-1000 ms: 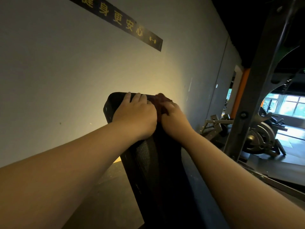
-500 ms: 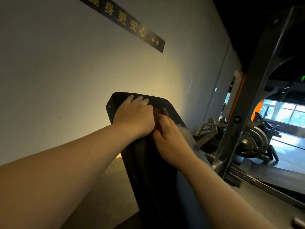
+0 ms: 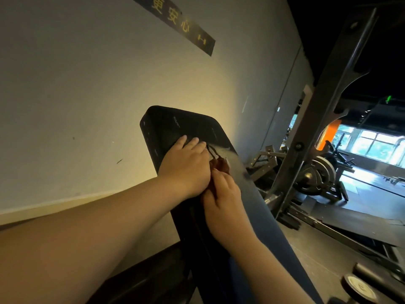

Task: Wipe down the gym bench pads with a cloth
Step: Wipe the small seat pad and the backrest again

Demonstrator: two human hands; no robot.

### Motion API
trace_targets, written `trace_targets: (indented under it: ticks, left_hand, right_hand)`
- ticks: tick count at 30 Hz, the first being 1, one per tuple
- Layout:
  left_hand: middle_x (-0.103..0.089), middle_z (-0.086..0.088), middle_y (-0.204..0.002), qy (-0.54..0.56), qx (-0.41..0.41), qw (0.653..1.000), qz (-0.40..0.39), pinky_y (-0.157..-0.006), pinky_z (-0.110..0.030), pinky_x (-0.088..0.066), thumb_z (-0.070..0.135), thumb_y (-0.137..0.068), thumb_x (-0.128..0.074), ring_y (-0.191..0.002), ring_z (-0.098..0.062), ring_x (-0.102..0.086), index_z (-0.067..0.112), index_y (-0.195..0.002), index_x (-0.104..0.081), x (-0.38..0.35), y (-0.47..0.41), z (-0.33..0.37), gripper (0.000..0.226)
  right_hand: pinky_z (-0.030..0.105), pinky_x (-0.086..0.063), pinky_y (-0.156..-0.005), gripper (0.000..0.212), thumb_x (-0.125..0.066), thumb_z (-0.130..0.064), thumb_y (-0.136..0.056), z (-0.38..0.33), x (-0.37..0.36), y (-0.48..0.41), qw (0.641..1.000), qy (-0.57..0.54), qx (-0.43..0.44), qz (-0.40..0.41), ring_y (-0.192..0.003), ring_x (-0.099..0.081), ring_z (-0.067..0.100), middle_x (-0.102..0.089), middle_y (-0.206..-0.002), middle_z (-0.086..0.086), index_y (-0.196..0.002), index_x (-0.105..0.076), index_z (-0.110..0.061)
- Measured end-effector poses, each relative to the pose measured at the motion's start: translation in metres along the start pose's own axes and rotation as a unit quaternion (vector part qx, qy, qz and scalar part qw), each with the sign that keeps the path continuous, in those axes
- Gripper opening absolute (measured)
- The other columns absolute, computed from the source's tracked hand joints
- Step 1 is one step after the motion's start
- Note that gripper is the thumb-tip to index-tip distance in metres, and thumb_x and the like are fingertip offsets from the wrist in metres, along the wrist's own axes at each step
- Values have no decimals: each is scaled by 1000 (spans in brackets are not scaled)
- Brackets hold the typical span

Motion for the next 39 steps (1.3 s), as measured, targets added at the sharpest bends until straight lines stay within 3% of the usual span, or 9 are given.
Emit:
trace_targets:
  ticks: [3, 8, 11, 15, 20, 23, 29, 36, 39]
  left_hand:
    - [-15, -2, -166, 22, -21, 1000, -5, -125, -41, -1, 25, -103, -22, -154, -19, -4, 15, -157, -23, -2, 12, 9, 55]
    - [-13, -1, -167, -7, -59, 998, -15, -124, -44, 2, 31, -105, -22, -154, -20, -3, 18, -157, -22, -11, 30, 22, 54]
    - [-16, 0, -166, -24, -70, 997, -14, -124, -45, -1, 33, -105, -20, -154, -20, -7, 20, -156, -26, -10, 34, 23, 53]
    - [-19, 0, -165, -45, -68, 996, -23, -123, -45, -4, 33, -104, -21, -153, -20, -10, 20, -155, -29, -14, 34, 23, 53]
    - [-11, -6, -167, -70, -14, 996, -58, -123, -50, -1, 37, -103, -21, -154, -24, -5, 12, -157, -19, -24, 44, 39, 60]
    - [-7, -10, -167, -78, -38, 993, -78, -123, -53, 1, 32, -102, -20, -154, -26, -2, 7, -157, -14, -38, 64, 76, 62]
    - [-4, -3, -168, -79, -144, 978, -128, -123, -53, 1, 34, -103, -16, -154, -23, 2, 13, -159, -11, -55, 88, 127, 60]
    - [-4, -2, -168, -78, -175, 974, -124, -123, -50, 1, 37, -103, -13, -154, -20, -1, 12, -158, -10, -64, 107, 139, 61]
    - [-3, -4, -168, -86, -168, 973, -131, -123, -51, 2, 34, -102, -14, -154, -21, 2, 11, -158, -10, -64, 108, 143, 61]
  right_hand:
    - [30, -34, -111, 39, -48, -27, -102, 27, 18, 17, 999, 40, -31, -14, -130, -40, 5, -44, -139, -16, -141, -47, -30]
    - [33, -45, -87, 23, -48, -27, -102, 92, 45, 27, 967, 38, -249, 49, -109, -56, 21, -54, -122, 0, -122, -57, -18]
    - [41, -48, -98, 27, -45, -32, -96, 56, 24, 37, 984, 32, -171, 32, -114, -55, 19, -56, -122, -3, -118, -58, -24]
    - [25, -26, -112, 40, -45, -30, -104, 36, 24, 80, 995, 33, -89, -2, -135, -32, 4, -39, -147, -13, -143, -46, -29]
    - [40, -48, -98, 27, -50, -32, -102, 138, 72, 168, 941, 35, -328, 75, -120, -55, 23, -56, -130, 3, -125, -60, -24]
    - [29, -48, -81, 16, -49, -26, -102, 129, 64, 177, 929, 1, -362, 78, -105, -60, 16, -61, -116, 1, -112, -62, -25]
    - [35, -32, -116, 41, -46, -34, -102, 63, 40, 167, 983, -2, -183, 31, -138, -37, 10, -45, -149, -8, -143, -49, -29]
    - [52, -47, -102, 32, -50, -37, -98, 145, 88, 260, 868, 35, -484, 107, -118, -53, 28, -52, -134, 7, -129, -44, -30]
    - [50, -34, -112, 43, -46, -38, -101, 110, 70, 233, 908, 33, -412, 72, -135, -33, 27, -38, -149, 0, -143, -40, -33]
Point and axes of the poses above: each hand's wrist, its own y-axis away from the middle knuckle, its own x-axis out of the back of the hand, z = x × y, the point moved 7 cm from there along -y, towards the middle knuckle
